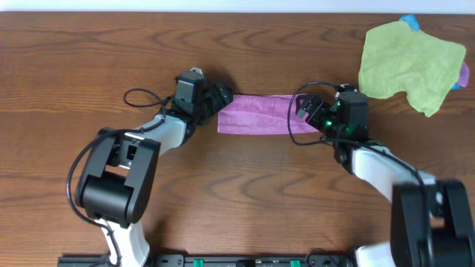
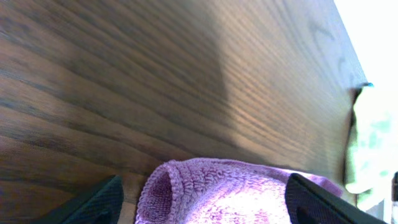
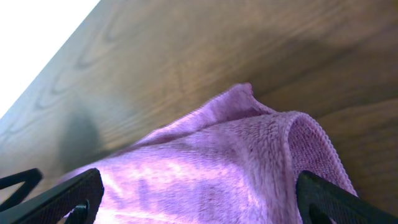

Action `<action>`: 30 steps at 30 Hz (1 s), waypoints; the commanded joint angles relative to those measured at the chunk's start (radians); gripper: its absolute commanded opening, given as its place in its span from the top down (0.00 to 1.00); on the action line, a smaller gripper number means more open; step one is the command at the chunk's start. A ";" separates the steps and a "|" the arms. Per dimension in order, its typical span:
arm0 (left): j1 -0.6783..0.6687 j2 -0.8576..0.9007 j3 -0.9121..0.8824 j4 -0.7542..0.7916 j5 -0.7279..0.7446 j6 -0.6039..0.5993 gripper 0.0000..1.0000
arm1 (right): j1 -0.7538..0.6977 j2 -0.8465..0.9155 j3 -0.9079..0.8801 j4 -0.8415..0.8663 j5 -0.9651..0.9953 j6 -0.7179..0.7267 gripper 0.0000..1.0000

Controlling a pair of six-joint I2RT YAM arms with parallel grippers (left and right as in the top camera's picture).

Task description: Fold the cloth

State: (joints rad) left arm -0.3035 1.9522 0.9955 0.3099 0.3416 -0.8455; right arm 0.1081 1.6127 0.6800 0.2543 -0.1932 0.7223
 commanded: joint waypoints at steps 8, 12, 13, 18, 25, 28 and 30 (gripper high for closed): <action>0.042 -0.156 0.017 -0.157 0.113 0.169 0.02 | 0.003 -0.278 0.014 -0.278 0.040 -0.001 0.01; 0.042 -0.184 0.017 -0.190 0.235 0.210 0.34 | 0.002 -0.359 0.014 -0.441 0.044 0.040 0.01; 0.042 -0.183 0.017 -0.195 0.253 0.210 0.42 | 0.002 -0.371 0.014 -0.476 0.043 0.054 0.01; 0.025 -0.183 0.017 -0.224 0.261 0.164 0.88 | 0.002 -0.404 0.014 -0.579 0.027 0.097 0.01; -0.026 -0.181 0.017 -0.203 0.124 0.164 0.94 | 0.002 -0.404 0.014 -0.585 0.017 0.138 0.00; -0.051 -0.166 0.017 -0.193 0.033 0.160 0.94 | 0.002 -0.386 0.012 -0.593 0.031 0.162 0.01; -0.063 -0.149 0.017 -0.193 -0.018 0.160 0.94 | 0.002 -0.360 0.011 -0.599 0.052 0.198 0.01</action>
State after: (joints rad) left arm -0.3561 1.7802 0.9974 0.1143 0.4290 -0.6830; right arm 0.1081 1.2270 0.6876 -0.3370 -0.1646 0.8642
